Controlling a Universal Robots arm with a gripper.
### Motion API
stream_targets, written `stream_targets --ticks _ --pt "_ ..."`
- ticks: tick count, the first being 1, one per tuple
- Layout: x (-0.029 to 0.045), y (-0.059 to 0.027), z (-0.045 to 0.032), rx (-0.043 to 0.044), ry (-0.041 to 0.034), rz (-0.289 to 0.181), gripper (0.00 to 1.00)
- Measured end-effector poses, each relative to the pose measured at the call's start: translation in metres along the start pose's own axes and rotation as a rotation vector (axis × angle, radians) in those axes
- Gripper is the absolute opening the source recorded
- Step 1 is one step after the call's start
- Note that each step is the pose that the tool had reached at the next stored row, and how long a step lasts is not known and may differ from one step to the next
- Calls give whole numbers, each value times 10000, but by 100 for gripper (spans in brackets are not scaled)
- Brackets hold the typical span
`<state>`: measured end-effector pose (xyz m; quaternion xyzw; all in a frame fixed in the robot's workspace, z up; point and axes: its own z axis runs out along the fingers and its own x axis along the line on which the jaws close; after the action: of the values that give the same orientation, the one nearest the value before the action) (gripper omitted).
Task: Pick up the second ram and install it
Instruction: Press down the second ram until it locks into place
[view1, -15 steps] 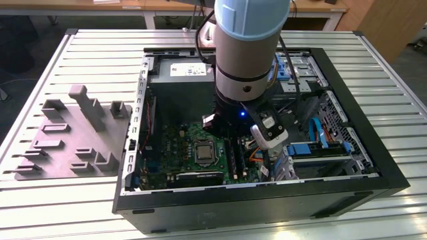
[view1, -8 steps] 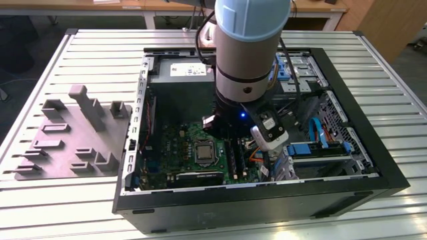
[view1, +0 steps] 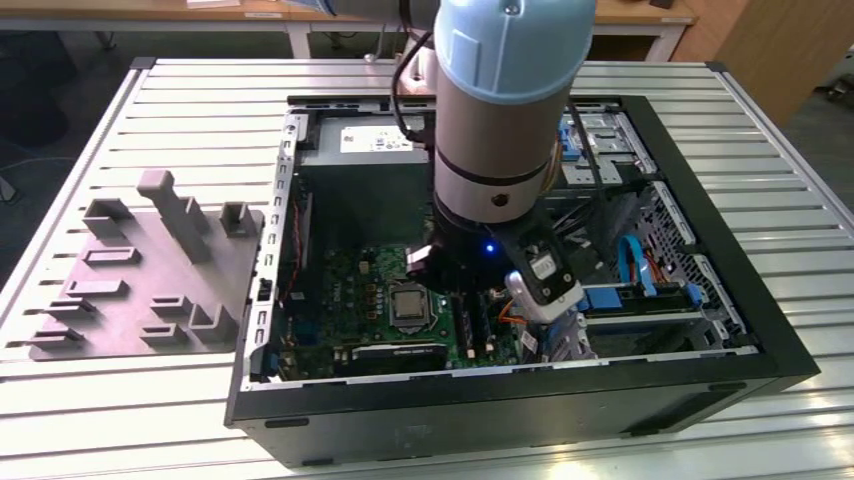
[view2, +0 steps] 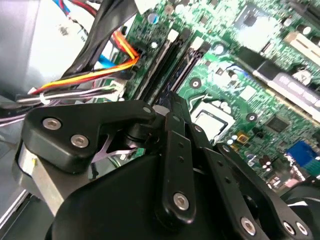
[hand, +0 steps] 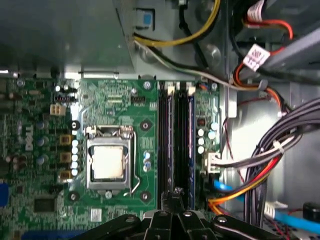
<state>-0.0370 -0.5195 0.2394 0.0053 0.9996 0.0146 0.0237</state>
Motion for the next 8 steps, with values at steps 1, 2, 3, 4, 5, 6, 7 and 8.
stream_targets --ticks 1,2,3,4,5,6,7,8 --pt "-7 -11 4 2 16 1 10" --pt "-16 -15 14 -1 25 1 10" --pt "-27 -19 21 0 36 1 10" --pt "-43 -25 31 1 50 2 10" --pt "-44 -27 35 1 53 2 10" --pt "-44 -28 40 2 57 4 10" --pt "-44 -31 46 3 59 4 10" --pt "-44 -32 52 2 60 3 10"
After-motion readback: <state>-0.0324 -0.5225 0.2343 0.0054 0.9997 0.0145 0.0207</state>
